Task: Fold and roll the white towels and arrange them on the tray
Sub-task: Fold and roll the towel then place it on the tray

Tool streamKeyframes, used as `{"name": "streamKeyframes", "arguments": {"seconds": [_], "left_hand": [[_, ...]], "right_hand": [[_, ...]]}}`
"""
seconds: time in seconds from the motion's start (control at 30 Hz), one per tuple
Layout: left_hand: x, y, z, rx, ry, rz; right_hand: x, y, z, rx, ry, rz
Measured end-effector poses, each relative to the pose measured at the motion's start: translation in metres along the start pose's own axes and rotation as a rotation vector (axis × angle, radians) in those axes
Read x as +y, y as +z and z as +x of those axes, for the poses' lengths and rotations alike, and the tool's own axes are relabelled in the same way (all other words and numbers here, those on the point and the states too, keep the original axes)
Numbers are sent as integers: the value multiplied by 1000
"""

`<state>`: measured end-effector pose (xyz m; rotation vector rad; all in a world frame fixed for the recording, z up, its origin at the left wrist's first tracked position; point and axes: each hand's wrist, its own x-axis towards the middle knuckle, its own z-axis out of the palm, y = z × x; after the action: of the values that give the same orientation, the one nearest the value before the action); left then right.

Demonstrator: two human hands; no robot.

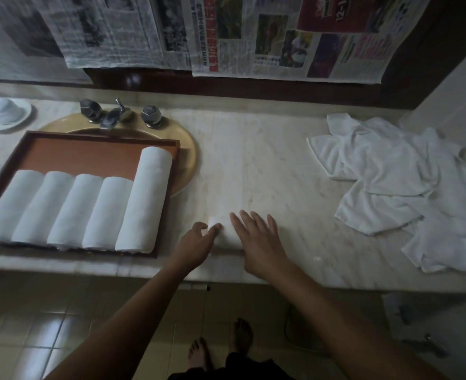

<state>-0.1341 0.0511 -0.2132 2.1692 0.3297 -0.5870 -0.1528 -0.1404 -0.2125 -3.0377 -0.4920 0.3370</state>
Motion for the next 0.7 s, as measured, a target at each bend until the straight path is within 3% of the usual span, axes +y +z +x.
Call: {"name": "streamKeyframes", "arguments": {"seconds": [0.23,0.33,0.47,0.57,0.7], "left_hand": [[9,4,2,-232,-195,-733],[14,5,-2,-201,-145,-794],[15,-8,-14,-26,-74,-784],[19,-39,-21,7,71,-771],[18,-87,-29,109,213,-700]], "right_hand": [[12,-25,28,-131,-60,6],[7,-25,19,-106,-92,54],[-1,-24,7,32,-145,184],[-9,-36,4,151,-66,470],[-26,-74,18,85,337,1179]]}}
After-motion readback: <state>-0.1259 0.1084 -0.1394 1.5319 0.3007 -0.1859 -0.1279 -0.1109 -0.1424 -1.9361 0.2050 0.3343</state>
